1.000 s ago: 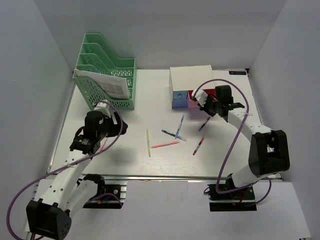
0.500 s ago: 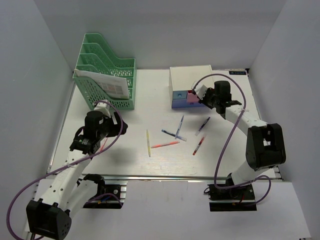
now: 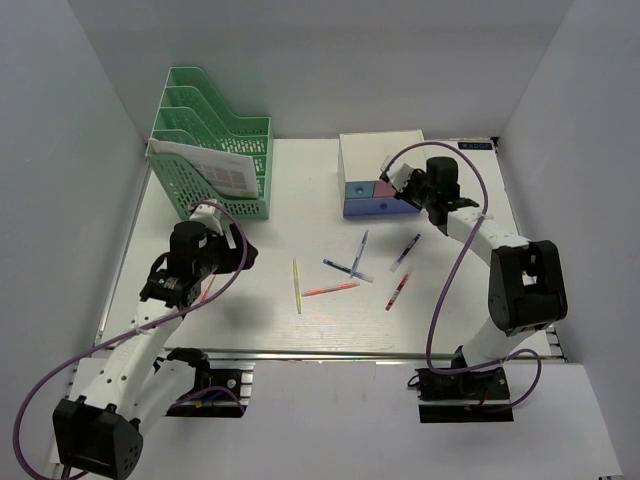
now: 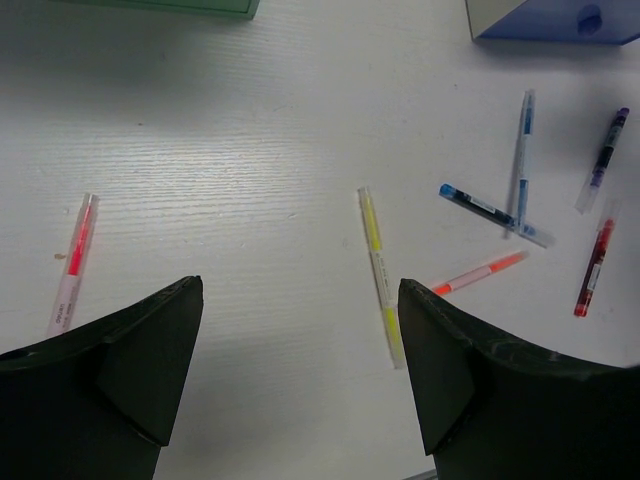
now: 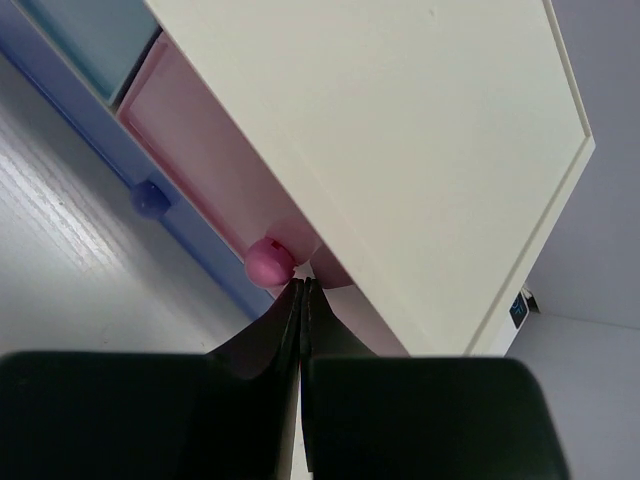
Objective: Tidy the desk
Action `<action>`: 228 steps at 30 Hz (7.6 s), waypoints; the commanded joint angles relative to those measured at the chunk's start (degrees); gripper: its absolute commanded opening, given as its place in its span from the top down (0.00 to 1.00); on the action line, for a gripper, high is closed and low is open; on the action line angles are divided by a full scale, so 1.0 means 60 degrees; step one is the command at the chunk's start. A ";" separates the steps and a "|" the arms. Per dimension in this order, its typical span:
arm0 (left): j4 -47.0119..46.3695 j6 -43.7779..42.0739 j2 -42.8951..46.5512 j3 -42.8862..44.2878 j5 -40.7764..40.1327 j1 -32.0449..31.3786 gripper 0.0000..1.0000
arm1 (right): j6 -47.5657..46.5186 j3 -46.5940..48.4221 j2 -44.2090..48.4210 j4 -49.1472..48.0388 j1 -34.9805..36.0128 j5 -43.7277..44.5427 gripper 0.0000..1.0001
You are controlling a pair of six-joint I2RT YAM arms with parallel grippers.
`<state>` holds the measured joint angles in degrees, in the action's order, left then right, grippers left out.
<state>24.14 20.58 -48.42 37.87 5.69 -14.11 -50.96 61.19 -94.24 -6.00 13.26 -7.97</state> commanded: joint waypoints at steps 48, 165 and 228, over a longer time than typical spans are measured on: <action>-0.2134 0.3206 -0.9709 0.7413 -0.3875 -0.5235 0.33 | 0.8405 -0.3211 0.5379 0.0619 -0.2092 -0.4415 0.51; -0.4814 0.3968 -0.8248 0.4426 -0.4919 -0.6599 1.00 | 0.1962 -0.0754 0.3565 0.0985 -0.2239 -0.5865 0.35; -0.2711 0.3851 -0.4105 0.2185 -0.4610 -0.6775 0.38 | 0.1007 0.0438 0.2212 0.0516 0.1145 -0.1441 0.17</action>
<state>1.15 45.19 -79.07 51.77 -20.64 -54.52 -46.22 65.08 -85.65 -2.74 20.27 -15.51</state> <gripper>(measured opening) 0.601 0.828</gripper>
